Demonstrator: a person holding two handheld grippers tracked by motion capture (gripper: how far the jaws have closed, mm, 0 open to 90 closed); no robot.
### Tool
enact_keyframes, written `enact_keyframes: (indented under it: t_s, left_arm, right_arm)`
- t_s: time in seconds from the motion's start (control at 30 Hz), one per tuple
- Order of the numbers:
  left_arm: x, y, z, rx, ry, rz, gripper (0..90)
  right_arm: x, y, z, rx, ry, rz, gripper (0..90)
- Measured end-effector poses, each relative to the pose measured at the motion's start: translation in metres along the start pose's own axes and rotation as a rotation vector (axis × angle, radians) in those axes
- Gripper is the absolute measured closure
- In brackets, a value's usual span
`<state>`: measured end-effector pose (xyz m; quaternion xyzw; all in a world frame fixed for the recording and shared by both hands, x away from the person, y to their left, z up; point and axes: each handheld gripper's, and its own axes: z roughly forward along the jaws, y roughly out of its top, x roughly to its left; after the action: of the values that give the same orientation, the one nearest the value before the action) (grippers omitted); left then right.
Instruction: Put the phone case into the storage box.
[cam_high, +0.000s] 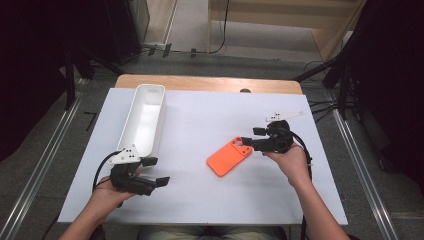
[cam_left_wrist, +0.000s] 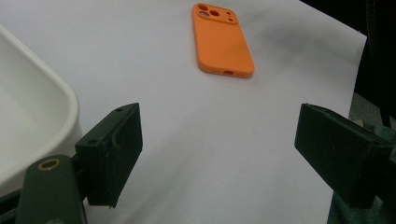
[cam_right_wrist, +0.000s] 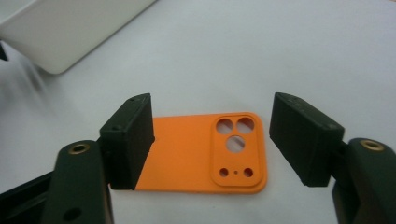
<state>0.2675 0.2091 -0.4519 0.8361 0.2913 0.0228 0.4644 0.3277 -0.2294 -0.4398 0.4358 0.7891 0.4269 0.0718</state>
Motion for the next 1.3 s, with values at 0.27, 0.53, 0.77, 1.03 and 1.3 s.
enact_keyframes:
  t_s: [0.27,0.53,0.77,1.03,1.3]
  left_arm:
    - [0.0,0.0,0.0,0.001,0.003,-0.003,14.9]
    - [0.0,0.0,0.0,0.0,0.003,-0.001,14.9]
    - [0.0,0.0,-0.001,0.0,0.005,-0.002,14.9]
    - [0.0,0.0,-0.001,-0.006,0.002,-0.001,14.9]
    - [0.0,0.0,-0.002,-0.009,0.009,-0.001,14.9]
  right_arm:
    - [0.01,-0.006,-0.008,-0.014,0.039,-0.006,25.7]
    - [0.021,-0.01,-0.015,-0.018,0.06,-0.026,25.7]
    - [0.027,-0.018,-0.021,-0.012,0.076,-0.025,25.7]
    - [0.034,-0.03,-0.024,-0.012,0.077,-0.017,25.7]
    - [0.039,-0.046,-0.029,-0.007,0.087,-0.027,25.7]
